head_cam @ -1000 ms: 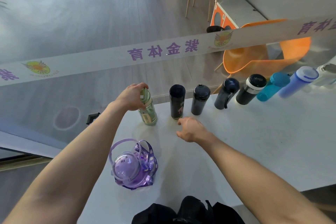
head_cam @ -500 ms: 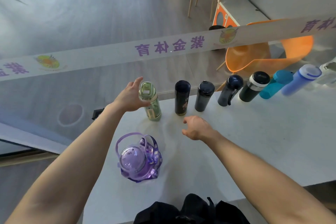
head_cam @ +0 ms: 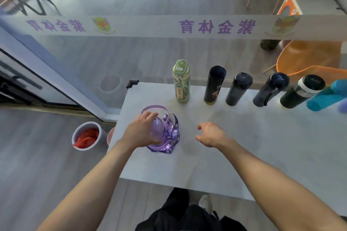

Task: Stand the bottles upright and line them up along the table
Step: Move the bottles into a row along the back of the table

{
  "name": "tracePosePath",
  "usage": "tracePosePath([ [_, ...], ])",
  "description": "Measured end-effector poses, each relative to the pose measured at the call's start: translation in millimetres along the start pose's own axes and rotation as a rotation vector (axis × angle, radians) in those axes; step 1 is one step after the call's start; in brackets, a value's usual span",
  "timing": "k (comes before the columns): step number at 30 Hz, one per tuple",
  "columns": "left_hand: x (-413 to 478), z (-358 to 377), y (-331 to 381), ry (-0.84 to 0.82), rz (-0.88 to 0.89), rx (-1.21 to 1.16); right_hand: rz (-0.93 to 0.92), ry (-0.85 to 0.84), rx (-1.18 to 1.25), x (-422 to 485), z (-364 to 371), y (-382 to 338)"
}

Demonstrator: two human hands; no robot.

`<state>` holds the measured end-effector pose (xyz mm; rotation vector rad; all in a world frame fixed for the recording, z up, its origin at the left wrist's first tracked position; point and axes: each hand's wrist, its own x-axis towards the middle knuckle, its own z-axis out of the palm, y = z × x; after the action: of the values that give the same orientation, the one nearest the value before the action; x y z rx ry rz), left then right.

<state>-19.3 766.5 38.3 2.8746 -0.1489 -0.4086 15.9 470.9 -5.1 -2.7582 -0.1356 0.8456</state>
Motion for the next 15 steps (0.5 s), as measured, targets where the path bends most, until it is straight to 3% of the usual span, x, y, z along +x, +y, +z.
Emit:
tracePosePath([
  [3,-7.2,19.4,-1.6,0.117,0.013,0.006,-0.019,-0.010,0.008,-6.5,12.2,-6.3],
  [8,-0.5,21.9,-7.5,0.125,0.007,0.010,-0.024,-0.008,0.012,-11.8,23.7,-21.1],
  [15,32.7,-7.6,-54.5,0.038,0.282,0.143,-0.008,0.047,0.050,4.8,10.8,-51.5],
])
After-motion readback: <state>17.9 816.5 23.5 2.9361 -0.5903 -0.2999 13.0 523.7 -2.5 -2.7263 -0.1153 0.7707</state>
